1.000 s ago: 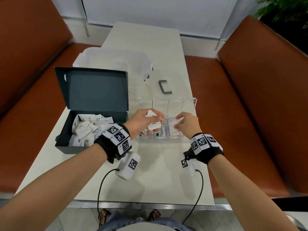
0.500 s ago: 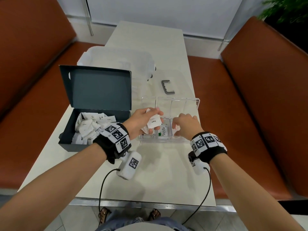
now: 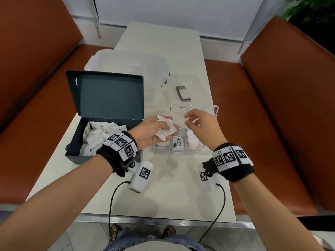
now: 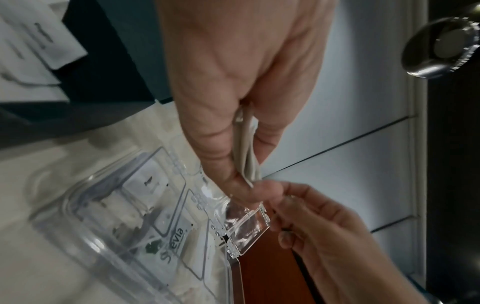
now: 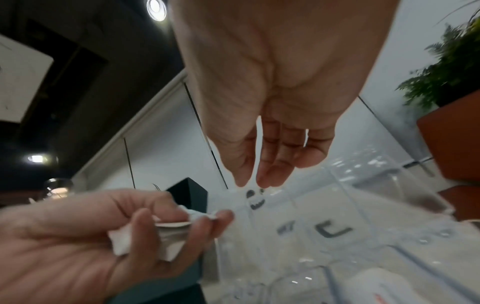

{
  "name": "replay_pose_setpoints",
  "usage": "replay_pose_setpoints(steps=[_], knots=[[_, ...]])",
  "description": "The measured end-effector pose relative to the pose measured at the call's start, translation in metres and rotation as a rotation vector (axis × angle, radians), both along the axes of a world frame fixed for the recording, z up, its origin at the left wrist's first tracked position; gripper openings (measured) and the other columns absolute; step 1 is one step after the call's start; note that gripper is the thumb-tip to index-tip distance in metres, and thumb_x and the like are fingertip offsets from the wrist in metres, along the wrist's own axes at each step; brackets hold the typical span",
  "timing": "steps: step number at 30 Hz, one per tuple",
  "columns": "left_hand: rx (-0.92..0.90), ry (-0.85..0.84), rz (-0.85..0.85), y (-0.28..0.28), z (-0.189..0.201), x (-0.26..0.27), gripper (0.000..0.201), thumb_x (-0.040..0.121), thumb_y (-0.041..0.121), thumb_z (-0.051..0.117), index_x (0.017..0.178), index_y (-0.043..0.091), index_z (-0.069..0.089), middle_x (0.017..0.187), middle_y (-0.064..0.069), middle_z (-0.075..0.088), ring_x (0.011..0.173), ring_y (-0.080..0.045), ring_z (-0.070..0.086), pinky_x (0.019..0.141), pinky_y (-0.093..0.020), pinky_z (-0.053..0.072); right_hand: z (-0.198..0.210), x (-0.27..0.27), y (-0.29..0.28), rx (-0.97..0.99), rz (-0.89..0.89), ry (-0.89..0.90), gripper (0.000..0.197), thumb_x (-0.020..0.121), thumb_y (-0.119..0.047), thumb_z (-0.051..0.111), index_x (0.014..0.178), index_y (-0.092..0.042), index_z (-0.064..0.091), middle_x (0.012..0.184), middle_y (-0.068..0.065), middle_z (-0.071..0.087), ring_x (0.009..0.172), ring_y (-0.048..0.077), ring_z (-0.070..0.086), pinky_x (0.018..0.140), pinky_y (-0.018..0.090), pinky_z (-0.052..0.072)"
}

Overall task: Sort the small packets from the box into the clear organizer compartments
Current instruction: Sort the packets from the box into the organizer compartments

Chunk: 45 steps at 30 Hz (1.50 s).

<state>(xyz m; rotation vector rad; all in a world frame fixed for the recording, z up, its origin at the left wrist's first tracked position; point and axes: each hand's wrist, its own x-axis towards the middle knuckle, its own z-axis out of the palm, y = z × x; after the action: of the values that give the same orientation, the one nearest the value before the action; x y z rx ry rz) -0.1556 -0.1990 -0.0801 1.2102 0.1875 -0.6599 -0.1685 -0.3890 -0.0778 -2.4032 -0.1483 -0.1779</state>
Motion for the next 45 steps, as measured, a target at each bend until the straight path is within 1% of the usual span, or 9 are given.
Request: replay_pose_setpoints(steps=[5,9,15,20,30,34,37,43,45], knots=[[0.091,-0.217,-0.028,0.006,0.005,0.001,0.039,0.087,0.008,0.069,0.123,0.003,0.056,0.108,-0.016,0.070,0.087,-0.035,0.072,0.049,-0.023,0.050,0.017,-0.001,0.026,0.145,0.137,0.129,0.028,0.089,-0.027,0.066,0.117,-0.026,0.064,0.092,-0.006,0.067,0.076,0.007,0.063,0.064,0.003,0.044],[0.094,-0.242,0.053,0.013,0.008,0.006,0.026,0.087,0.015,0.071,0.108,0.001,0.062,0.095,-0.010,0.068,0.068,-0.015,0.067,0.046,-0.020,0.045,0.022,0.008,0.032,0.291,0.048,0.095,0.011,0.084,-0.021,0.072,0.095,-0.018,0.073,0.079,0.000,0.068,0.068,0.010,0.061,0.061,0.017,0.050],[0.013,-0.174,0.152,0.024,0.003,0.007,0.036,0.085,0.006,0.071,0.119,-0.002,0.062,0.107,-0.018,0.069,0.070,-0.017,0.067,0.046,-0.018,0.045,0.017,0.010,0.039,0.591,-0.104,0.190,0.006,0.082,-0.009,0.072,0.085,-0.013,0.070,0.068,0.001,0.065,0.059,0.014,0.063,0.060,0.028,0.056],[0.205,-0.263,0.143,0.031,-0.004,0.010,0.020,0.082,0.004,0.075,0.100,0.003,0.066,0.091,-0.013,0.070,0.064,-0.018,0.065,0.043,-0.021,0.042,0.008,0.008,0.046,0.435,-0.060,0.271,0.010,0.078,-0.014,0.076,0.081,-0.019,0.068,0.067,-0.005,0.065,0.054,0.001,0.058,0.052,0.013,0.043],[0.281,-0.224,0.202,0.048,-0.015,0.016,0.013,0.084,0.006,0.073,0.095,0.005,0.066,0.088,-0.009,0.071,0.062,-0.016,0.066,0.045,-0.020,0.043,-0.025,0.017,0.054,0.266,-0.207,0.411,0.008,0.081,0.002,0.066,0.083,-0.006,0.063,0.070,0.009,0.063,0.048,0.010,0.058,0.046,0.017,0.048],[0.269,-0.209,0.209,0.055,-0.016,0.015,0.011,0.085,0.007,0.072,0.094,0.007,0.066,0.088,-0.009,0.071,0.061,-0.014,0.066,0.046,-0.019,0.044,-0.041,0.021,0.063,0.230,-0.228,0.424,0.016,0.080,0.003,0.064,0.074,-0.010,0.059,0.073,0.014,0.063,0.052,0.017,0.059,0.061,0.033,0.058],[0.263,-0.207,0.208,0.058,-0.017,0.014,0.009,0.087,0.009,0.071,0.094,0.006,0.066,0.089,-0.009,0.071,0.060,-0.013,0.065,0.046,-0.019,0.044,-0.048,0.023,0.070,0.169,-0.224,0.403,0.022,0.080,0.003,0.063,0.068,-0.014,0.056,0.075,0.016,0.065,0.053,0.020,0.060,0.062,0.035,0.057],[0.158,-0.100,0.215,0.056,-0.012,0.014,0.027,0.095,0.033,0.060,0.097,0.006,0.063,0.089,-0.011,0.072,0.062,-0.017,0.065,0.045,-0.020,0.047,-0.055,0.027,0.081,-0.056,-0.174,0.346,0.003,0.081,-0.007,0.067,0.082,-0.008,0.064,0.091,0.012,0.067,0.078,0.024,0.063,0.067,0.026,0.047],[0.080,-0.013,0.209,0.056,-0.008,0.013,0.041,0.096,0.044,0.055,0.101,0.004,0.063,0.088,-0.011,0.074,0.064,-0.019,0.068,0.048,-0.022,0.051,-0.057,0.025,0.083,-0.134,-0.146,0.344,0.007,0.082,-0.012,0.068,0.084,-0.007,0.064,0.093,0.012,0.066,0.081,0.028,0.064,0.068,0.032,0.051]])
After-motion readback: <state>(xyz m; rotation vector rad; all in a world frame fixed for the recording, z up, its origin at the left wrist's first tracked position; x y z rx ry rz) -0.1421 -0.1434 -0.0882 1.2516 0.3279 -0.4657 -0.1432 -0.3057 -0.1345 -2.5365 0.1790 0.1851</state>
